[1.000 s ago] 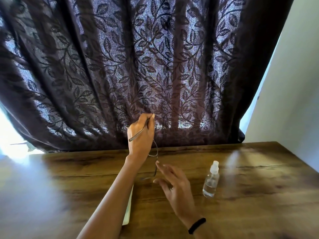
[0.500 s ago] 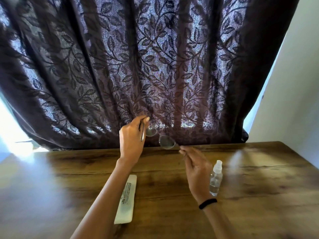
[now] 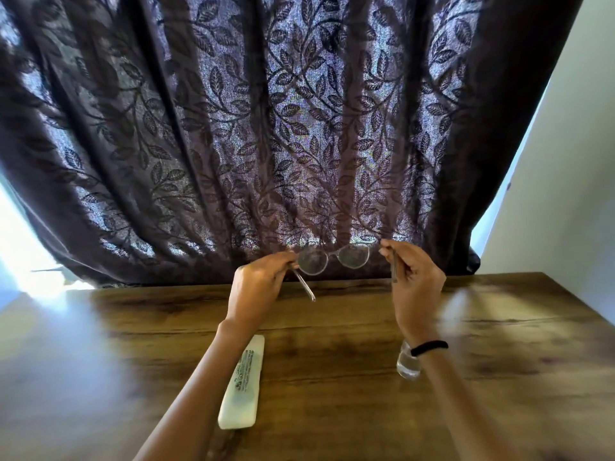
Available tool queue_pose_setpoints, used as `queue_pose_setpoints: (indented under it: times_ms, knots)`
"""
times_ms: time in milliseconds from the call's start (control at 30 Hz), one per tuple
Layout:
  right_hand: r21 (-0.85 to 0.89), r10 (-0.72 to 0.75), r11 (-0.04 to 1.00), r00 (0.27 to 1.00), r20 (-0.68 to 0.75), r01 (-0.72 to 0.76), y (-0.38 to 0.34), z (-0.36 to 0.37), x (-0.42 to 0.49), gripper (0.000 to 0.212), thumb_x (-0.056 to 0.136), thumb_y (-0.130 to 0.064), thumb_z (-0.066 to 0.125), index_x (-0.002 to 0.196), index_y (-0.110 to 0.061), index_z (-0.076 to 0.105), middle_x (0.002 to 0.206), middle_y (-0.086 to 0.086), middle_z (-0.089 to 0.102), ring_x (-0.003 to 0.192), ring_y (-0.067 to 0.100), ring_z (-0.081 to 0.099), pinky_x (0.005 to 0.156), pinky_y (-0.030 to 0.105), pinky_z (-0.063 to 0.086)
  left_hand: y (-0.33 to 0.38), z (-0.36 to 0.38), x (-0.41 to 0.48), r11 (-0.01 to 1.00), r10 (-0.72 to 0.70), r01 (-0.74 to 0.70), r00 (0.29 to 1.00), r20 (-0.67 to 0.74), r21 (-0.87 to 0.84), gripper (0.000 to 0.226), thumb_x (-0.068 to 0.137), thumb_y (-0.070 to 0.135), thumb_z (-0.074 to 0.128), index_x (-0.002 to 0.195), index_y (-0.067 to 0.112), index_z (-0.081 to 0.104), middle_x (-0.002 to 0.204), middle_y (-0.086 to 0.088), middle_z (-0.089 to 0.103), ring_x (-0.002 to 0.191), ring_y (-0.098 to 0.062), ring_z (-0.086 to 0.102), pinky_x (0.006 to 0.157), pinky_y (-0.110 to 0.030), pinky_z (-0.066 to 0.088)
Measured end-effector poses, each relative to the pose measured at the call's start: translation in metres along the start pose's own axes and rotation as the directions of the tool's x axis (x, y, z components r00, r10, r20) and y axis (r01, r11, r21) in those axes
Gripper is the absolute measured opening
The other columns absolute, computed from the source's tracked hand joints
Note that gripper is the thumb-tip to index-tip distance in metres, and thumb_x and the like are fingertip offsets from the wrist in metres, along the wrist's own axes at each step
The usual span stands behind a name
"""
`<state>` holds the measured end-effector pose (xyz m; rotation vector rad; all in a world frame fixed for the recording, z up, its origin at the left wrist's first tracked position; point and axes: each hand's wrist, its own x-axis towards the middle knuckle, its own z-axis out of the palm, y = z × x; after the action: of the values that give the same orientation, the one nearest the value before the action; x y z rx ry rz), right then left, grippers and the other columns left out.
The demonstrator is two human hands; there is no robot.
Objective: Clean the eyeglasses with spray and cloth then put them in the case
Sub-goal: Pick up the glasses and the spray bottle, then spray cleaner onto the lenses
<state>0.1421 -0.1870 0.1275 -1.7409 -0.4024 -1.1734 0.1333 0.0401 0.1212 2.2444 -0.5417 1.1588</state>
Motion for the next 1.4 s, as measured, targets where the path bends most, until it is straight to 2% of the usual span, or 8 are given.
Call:
queue_pose_setpoints:
  times_ms: [433,567,700,800,933,1067,1233,1400]
  knots:
    - [0.027,0.087,0.996,0.996,-0.028,-0.086,0.002,-0.014,-0.013,0.026,0.082,0.003,0.064,0.108,0.003,0.063,0.098,0.007,0.065,0.088,0.0,0.064,0.079,0.013,0.051,0.009,0.0,0.002,0.999,-0.041,0.042,0.996,-0.078,0.018,0.018,0.077,0.0,0.06,0.092,-0.001,0.072,0.086,-0.012,0.073,0.072,-0.019,0.07,0.072,-0.017,0.048]
    - [-0.109,0.147,0.983,0.989,-0.017,-0.148,0.015,-0.034,-0.03,0.024,0.085,-0.013,0.063,0.106,-0.001,0.064,0.102,0.012,0.065,0.093,0.022,0.063,0.085,0.029,0.049,0.006,-0.002,0.003,0.998,-0.057,0.057,0.995,-0.079,-0.004,0.019,0.077,0.002,0.06,0.092,-0.001,0.072,0.086,-0.011,0.073,0.072,-0.018,0.07,0.07,-0.017,0.051]
    - [-0.249,0.21,0.949,0.977,0.048,-0.191,0.027,-0.046,-0.06,0.046,0.089,-0.04,0.049,0.112,-0.003,0.062,0.108,0.013,0.061,0.102,0.017,0.052,0.088,0.016,0.035,0.005,-0.001,0.002,0.998,-0.062,0.06,0.995,-0.076,-0.029,0.02,0.079,0.003,0.058,0.094,-0.001,0.071,0.088,-0.011,0.073,0.078,-0.019,0.071,0.07,-0.03,0.058]
    - [-0.267,0.265,0.936,0.959,0.102,-0.23,0.036,-0.047,-0.084,0.056,0.088,-0.053,0.04,0.121,-0.01,0.054,0.111,0.01,0.057,0.097,0.015,0.052,0.082,0.021,0.039,0.006,0.001,0.002,0.996,-0.08,0.077,0.994,-0.07,-0.044,0.02,0.08,0.002,0.058,0.095,-0.002,0.071,0.089,-0.011,0.073,0.08,-0.019,0.071,0.073,-0.028,0.057]
    - [-0.207,0.319,0.935,0.94,0.125,-0.29,0.047,-0.044,-0.104,0.057,0.089,-0.038,0.054,0.139,-0.027,0.029,0.122,0.012,0.053,0.094,0.026,0.06,0.075,0.039,0.055,0.006,0.002,0.003,0.997,-0.069,0.068,0.995,-0.068,-0.022,0.019,0.076,-0.005,0.064,0.094,-0.002,0.071,0.089,-0.013,0.073,0.078,-0.02,0.07,0.076,-0.02,0.051]
    - [-0.242,0.237,0.95,0.958,0.159,-0.195,0.05,-0.043,-0.114,0.074,0.085,-0.035,0.056,0.145,-0.03,0.014,0.147,0.004,0.029,0.113,0.022,0.05,0.08,0.029,0.054,0.004,0.001,0.004,0.998,-0.062,0.061,0.994,-0.092,-0.013,0.019,0.076,0.0,0.06,0.092,-0.001,0.071,0.087,-0.011,0.073,0.075,-0.016,0.068,0.076,-0.017,0.049]
    - [-0.246,0.215,0.955,0.959,0.182,-0.167,0.048,-0.038,-0.114,0.071,0.085,-0.018,0.057,0.143,-0.023,0.017,0.135,0.017,0.042,0.102,0.029,0.056,0.076,0.047,0.056,0.0,0.001,0.003,0.997,-0.077,0.076,0.991,-0.105,-0.014,0.019,0.076,0.002,0.061,0.092,0.001,0.071,0.087,-0.009,0.073,0.075,-0.013,0.067,0.076,-0.015,0.048]
    - [-0.069,0.122,0.991,0.976,0.181,-0.111,0.004,-0.027,-0.082,0.06,0.09,-0.027,0.052,0.141,-0.023,0.02,0.114,0.018,0.055,0.065,0.015,0.058,0.053,0.028,0.055,0.001,0.003,0.004,0.996,-0.084,0.083,0.991,-0.105,-0.014,0.018,0.076,0.001,0.061,0.091,-0.001,0.071,0.087,-0.01,0.073,0.073,-0.017,0.069,0.073,-0.016,0.049]
